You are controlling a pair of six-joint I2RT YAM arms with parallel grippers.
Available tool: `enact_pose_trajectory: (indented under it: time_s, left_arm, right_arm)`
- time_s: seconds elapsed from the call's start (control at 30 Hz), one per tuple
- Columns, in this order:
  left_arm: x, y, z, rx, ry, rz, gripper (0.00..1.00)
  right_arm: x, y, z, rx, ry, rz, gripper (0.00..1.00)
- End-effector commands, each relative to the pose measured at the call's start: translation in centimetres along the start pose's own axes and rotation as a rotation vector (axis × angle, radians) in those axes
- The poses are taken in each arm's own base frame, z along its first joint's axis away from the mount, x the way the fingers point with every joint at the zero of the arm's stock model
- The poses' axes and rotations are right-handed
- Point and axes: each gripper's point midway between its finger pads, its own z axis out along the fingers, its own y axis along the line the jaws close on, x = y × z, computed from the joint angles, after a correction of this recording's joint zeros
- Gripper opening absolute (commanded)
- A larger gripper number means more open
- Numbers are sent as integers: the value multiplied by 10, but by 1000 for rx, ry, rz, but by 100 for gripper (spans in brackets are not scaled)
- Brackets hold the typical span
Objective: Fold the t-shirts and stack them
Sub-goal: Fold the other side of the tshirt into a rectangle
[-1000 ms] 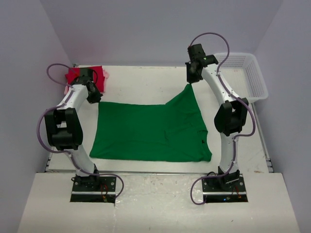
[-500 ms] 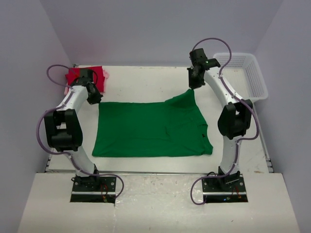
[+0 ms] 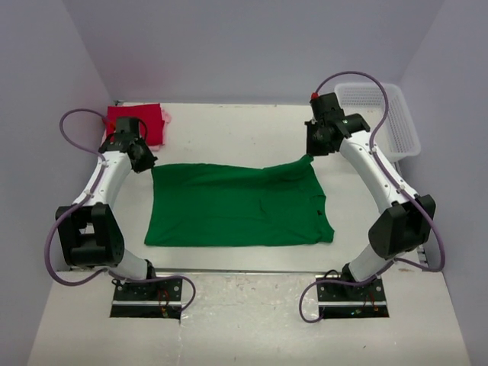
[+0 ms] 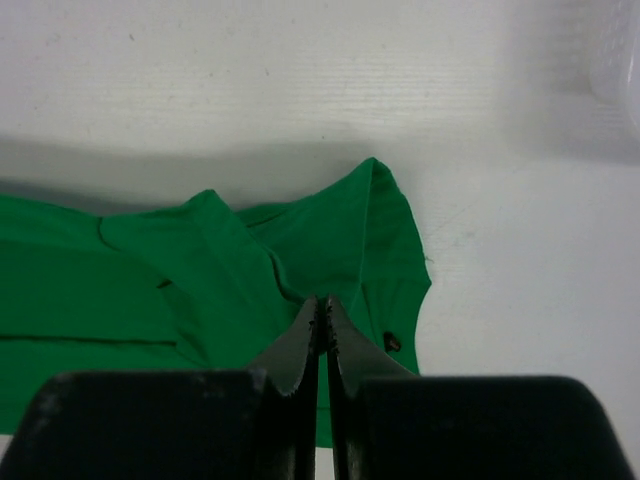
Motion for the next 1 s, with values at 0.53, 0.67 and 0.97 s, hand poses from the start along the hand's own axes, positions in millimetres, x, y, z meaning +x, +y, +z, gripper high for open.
enact_pose_trajectory:
  time_s: [0.53, 0.67, 0.97]
  left_arm:
    - [23, 34, -44, -50, -51, 18, 0]
    - [33, 39, -46, -59, -34, 27, 0]
    - [56, 61, -44, -137, 7, 36, 0]
  right_arm:
    - [60, 6, -27, 16, 0, -15, 0]
    - [77, 2, -30, 19, 21, -10, 0]
    - [115, -5, -35, 23, 51, -10, 0]
